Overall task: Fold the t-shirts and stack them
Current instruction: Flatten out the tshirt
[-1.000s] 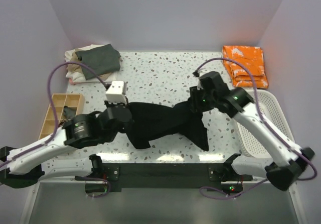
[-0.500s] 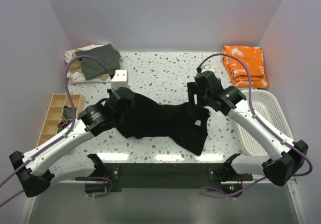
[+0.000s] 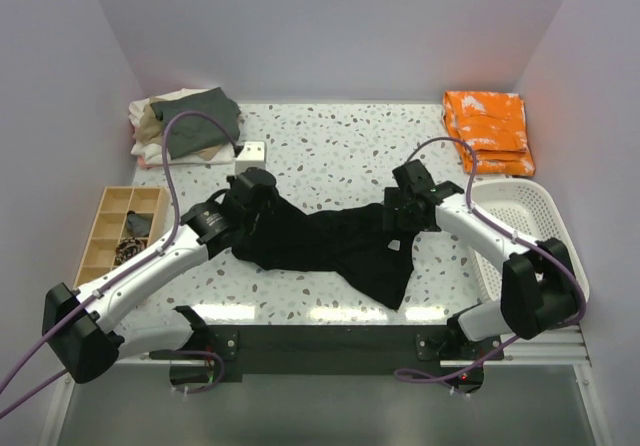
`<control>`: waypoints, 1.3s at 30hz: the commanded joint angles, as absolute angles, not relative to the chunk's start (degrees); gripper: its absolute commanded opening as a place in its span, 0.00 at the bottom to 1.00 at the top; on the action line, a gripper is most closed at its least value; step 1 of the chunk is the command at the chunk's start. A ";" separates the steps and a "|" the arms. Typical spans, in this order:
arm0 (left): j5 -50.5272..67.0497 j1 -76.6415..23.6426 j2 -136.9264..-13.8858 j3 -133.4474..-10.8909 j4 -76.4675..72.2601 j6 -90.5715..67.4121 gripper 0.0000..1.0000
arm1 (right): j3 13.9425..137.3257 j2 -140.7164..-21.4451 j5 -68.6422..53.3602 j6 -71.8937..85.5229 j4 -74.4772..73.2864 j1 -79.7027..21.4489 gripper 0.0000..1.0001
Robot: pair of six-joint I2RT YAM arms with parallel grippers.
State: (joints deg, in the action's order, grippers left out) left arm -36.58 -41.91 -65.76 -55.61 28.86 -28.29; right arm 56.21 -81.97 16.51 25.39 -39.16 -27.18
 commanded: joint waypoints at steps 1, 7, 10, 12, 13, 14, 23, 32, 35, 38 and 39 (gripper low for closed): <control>-34.37 -40.78 -66.44 -54.32 23.21 -27.07 0.00 | 52.12 -79.89 8.00 29.44 -27.53 -22.94 0.88; -32.52 -40.43 -67.76 -53.61 22.06 -27.25 0.00 | 50.45 -80.95 3.96 30.15 -20.32 -21.27 0.76; -32.17 -40.17 -68.29 -53.53 22.15 -27.16 0.00 | 50.54 -81.56 2.82 30.94 -18.99 -21.27 0.65; -31.91 -39.90 -68.38 -53.09 21.97 -27.33 0.00 | 51.59 -83.84 2.29 31.03 -19.07 -20.83 0.64; -31.73 -39.99 -68.29 -52.82 21.71 -27.25 0.00 | 51.94 -84.80 1.94 31.03 -19.16 -20.74 0.64; -31.47 -39.82 -68.38 -52.82 21.71 -27.25 0.00 | 52.47 -86.64 1.76 30.85 -19.07 -20.66 0.63; -30.94 -39.02 -67.68 -53.26 22.85 -26.63 0.00 | 53.26 -83.25 -2.45 27.69 -17.14 -20.48 0.00; -28.04 -39.02 -55.30 -63.09 33.91 -26.72 0.00 | 60.90 -53.45 0.27 24.70 -33.65 -20.39 0.00; -26.63 -39.02 -50.37 -68.10 38.57 -27.33 0.00 | 64.42 -47.65 0.09 24.79 -39.10 -20.39 0.00; -26.63 -39.11 -45.37 -71.53 42.88 -28.82 0.00 | 67.23 -42.11 -1.84 24.87 -42.01 -20.39 0.00; -27.07 -39.02 -42.48 -72.94 44.89 -29.18 0.00 | 68.11 -41.06 -1.93 24.87 -43.40 -20.39 0.00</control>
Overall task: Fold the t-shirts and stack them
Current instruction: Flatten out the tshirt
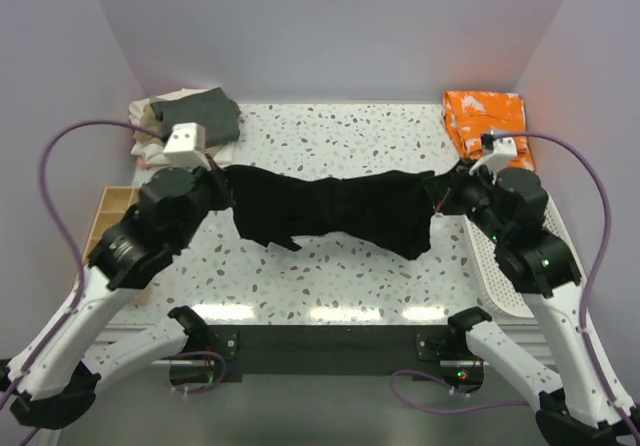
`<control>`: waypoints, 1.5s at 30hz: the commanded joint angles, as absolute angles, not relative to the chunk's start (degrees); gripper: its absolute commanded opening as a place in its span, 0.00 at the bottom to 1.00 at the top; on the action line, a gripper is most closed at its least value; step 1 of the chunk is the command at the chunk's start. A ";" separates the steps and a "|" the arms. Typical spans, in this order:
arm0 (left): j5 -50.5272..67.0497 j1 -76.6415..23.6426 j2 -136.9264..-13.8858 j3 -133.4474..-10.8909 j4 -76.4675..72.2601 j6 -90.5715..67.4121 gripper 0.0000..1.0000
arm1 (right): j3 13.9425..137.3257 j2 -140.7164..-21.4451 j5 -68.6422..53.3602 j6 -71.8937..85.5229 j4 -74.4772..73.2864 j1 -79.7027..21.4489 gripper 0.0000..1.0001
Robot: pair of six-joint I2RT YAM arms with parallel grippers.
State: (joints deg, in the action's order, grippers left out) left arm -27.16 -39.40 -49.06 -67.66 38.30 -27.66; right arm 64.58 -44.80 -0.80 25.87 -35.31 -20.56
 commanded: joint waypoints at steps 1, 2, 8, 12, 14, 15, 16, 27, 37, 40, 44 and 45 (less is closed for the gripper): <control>-27.77 -39.02 -41.06 -73.73 45.78 -29.53 0.00 | 70.03 -39.65 -1.67 24.70 -43.94 -20.39 0.00; -28.47 -39.02 -39.83 -74.61 46.66 -30.23 0.00 | 71.09 -37.55 -1.67 24.70 -44.38 -20.48 0.00; -30.67 -39.11 -35.60 -82.78 56.24 -32.68 0.00 | 81.11 -32.44 2.80 24.08 -51.06 -20.48 0.00; -32.16 -39.02 -30.96 -85.25 60.98 -34.63 0.00 | 84.90 -28.58 8.25 23.38 -54.48 -20.39 0.00; -33.83 -39.02 -29.54 -86.13 63.00 -35.06 0.00 | 87.18 -28.91 8.71 22.68 -55.98 -20.48 0.00; -33.66 -39.11 -29.62 -87.61 63.80 -35.16 0.00 | 88.14 -30.13 6.87 22.50 -57.20 -20.48 0.00; -32.27 -39.11 -29.88 -88.50 64.50 -35.24 0.00 | 89.55 -30.67 5.46 22.15 -57.48 -20.48 0.00; -19.97 -39.02 -30.32 -72.54 55.04 -39.46 0.00 | 79.58 -38.84 3.86 22.32 -51.78 -20.48 0.00; -28.81 -39.11 -42.94 -44.83 24.81 -40.35 0.00 | 66.98 -58.78 15.89 23.47 -36.22 -20.39 0.00; -39.02 -38.33 -57.88 -45.88 19.18 -38.59 0.05 | 69.43 -73.45 22.15 22.24 -28.85 -19.95 0.00; -39.55 -34.99 -65.82 -45.44 13.55 -36.13 0.29 | 72.85 -81.81 22.23 20.92 -25.05 -19.25 0.00; -38.68 -34.28 -66.87 -45.35 12.49 -34.90 0.42 | 73.21 -84.09 21.37 20.31 -24.44 -19.16 0.00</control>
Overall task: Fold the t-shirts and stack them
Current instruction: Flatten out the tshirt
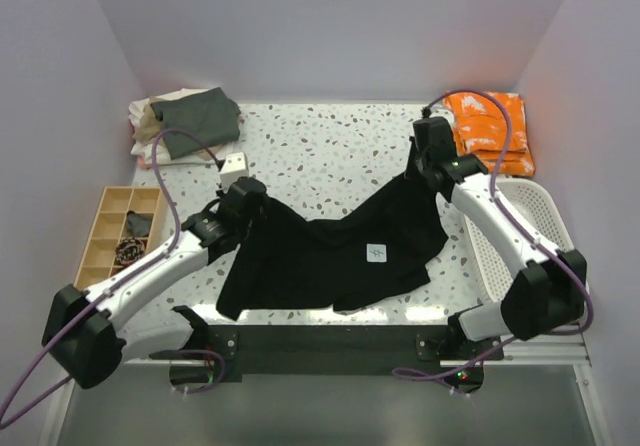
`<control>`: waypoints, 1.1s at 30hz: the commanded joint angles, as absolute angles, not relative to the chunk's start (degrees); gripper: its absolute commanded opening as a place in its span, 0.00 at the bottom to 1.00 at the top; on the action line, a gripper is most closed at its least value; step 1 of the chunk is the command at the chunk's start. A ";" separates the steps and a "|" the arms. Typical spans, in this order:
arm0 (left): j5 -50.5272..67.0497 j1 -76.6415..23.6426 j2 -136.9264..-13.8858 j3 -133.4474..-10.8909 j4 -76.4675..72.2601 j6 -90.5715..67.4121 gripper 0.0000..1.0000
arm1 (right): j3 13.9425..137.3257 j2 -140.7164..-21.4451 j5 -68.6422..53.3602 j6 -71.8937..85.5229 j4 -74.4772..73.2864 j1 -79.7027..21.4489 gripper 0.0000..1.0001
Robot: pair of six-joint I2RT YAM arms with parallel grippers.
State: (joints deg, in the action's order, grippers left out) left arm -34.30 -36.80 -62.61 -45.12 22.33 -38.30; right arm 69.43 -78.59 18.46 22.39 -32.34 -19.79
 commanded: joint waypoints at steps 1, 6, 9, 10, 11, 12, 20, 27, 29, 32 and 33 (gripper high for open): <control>-38.58 -33.76 -68.54 -45.61 11.87 -34.46 0.57 | 73.47 -84.98 20.40 19.87 -23.22 -18.81 0.00; -34.58 -33.22 -67.51 -45.80 11.34 -29.02 1.00 | 73.74 -86.48 16.71 18.37 -21.71 -17.84 0.00; -24.05 -33.31 -62.76 -43.77 10.28 -28.39 1.00 | 73.04 -86.75 15.47 18.02 -21.27 -17.67 0.00; -21.21 -33.40 -61.62 -43.07 10.81 -28.65 1.00 | 72.78 -86.84 15.03 18.02 -21.18 -17.58 0.00; -17.01 -33.40 -61.52 -42.81 11.68 -29.35 1.00 | 72.43 -86.84 14.94 18.02 -21.01 -17.58 0.00; -14.70 -33.49 -61.87 -42.45 12.73 -30.57 1.00 | 72.25 -86.84 14.85 18.19 -20.92 -17.49 0.00; -10.61 -42.88 -65.47 -32.96 4.40 -37.61 1.00 | 70.75 -88.15 13.19 18.98 -20.13 -17.32 0.00; -19.50 -47.63 -74.78 -32.43 -3.50 -41.83 1.00 | 69.26 -87.89 12.74 18.90 -19.69 -17.31 0.00; -21.87 -47.81 -75.67 -32.26 -4.74 -42.45 1.00 | 68.82 -87.54 12.66 18.72 -19.69 -17.23 0.00; -24.95 -47.90 -76.55 -31.55 -7.11 -43.42 1.00 | 68.21 -87.10 12.83 18.37 -19.69 -17.31 0.00; -25.66 -47.90 -76.90 -31.38 -7.99 -43.68 1.00 | 68.12 -87.01 12.92 18.28 -19.69 -17.31 0.00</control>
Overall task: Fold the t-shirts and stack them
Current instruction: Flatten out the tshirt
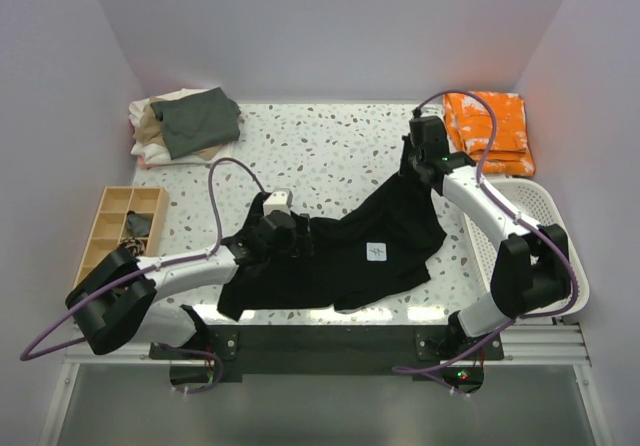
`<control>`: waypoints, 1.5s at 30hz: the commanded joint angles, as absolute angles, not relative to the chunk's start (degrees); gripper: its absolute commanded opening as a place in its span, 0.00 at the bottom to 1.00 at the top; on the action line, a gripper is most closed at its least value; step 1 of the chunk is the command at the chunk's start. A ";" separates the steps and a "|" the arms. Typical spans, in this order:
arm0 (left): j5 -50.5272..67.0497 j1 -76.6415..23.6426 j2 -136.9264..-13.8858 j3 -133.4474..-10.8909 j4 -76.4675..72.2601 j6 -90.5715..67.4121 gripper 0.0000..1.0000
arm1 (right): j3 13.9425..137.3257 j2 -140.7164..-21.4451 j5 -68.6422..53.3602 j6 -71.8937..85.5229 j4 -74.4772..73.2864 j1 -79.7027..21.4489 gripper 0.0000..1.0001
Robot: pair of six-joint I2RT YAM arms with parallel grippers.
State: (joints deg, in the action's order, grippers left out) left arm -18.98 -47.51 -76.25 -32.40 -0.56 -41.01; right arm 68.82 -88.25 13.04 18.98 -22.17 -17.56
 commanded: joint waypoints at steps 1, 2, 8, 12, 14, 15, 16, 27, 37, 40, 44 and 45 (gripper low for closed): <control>-26.45 -47.99 -77.17 -31.29 -8.35 -43.59 1.00 | 67.94 -86.75 12.92 18.28 -19.69 -17.14 0.00; -27.24 -47.99 -77.25 -31.20 -8.70 -43.51 1.00 | 67.59 -86.57 12.92 18.19 -19.60 -17.23 0.00; -26.99 -47.90 -79.98 -31.55 -10.80 -42.98 0.91 | 66.53 -86.31 12.92 18.37 -19.42 -16.79 0.00; -26.10 -47.99 -82.70 -31.55 -13.35 -43.33 0.40 | 65.66 -85.70 13.01 18.37 -19.25 -16.70 0.00; -26.10 -47.99 -83.23 -31.81 -13.54 -43.24 0.17 | 65.22 -85.52 13.09 18.37 -19.42 -16.70 0.00; -26.19 -47.99 -83.23 -32.34 -12.93 -43.33 0.11 | 64.95 -85.34 13.18 18.46 -19.42 -16.70 0.00; -26.19 -47.99 -83.06 -32.52 -12.57 -43.24 0.06 | 64.69 -85.25 13.27 18.46 -19.51 -16.61 0.00; -28.21 -47.90 -61.13 -44.00 10.15 -37.36 0.00 | 63.20 -76.75 12.84 17.14 -25.31 -16.52 0.00; -28.40 -47.99 -40.97 -67.75 30.40 -29.62 0.00 | 71.08 -53.19 3.43 16.08 -39.35 -16.52 0.00; -28.21 -47.99 -35.34 -74.07 34.88 -29.27 0.00 | 77.83 -46.69 4.92 16.17 -44.71 -16.52 0.00; -27.69 -47.90 -30.07 -84.52 43.83 -29.97 0.00 | 89.27 -42.45 8.78 16.35 -51.58 -16.52 0.00; -27.69 -47.90 -29.36 -86.20 45.51 -30.41 0.00 | 91.65 -42.02 9.31 16.43 -52.81 -16.52 0.00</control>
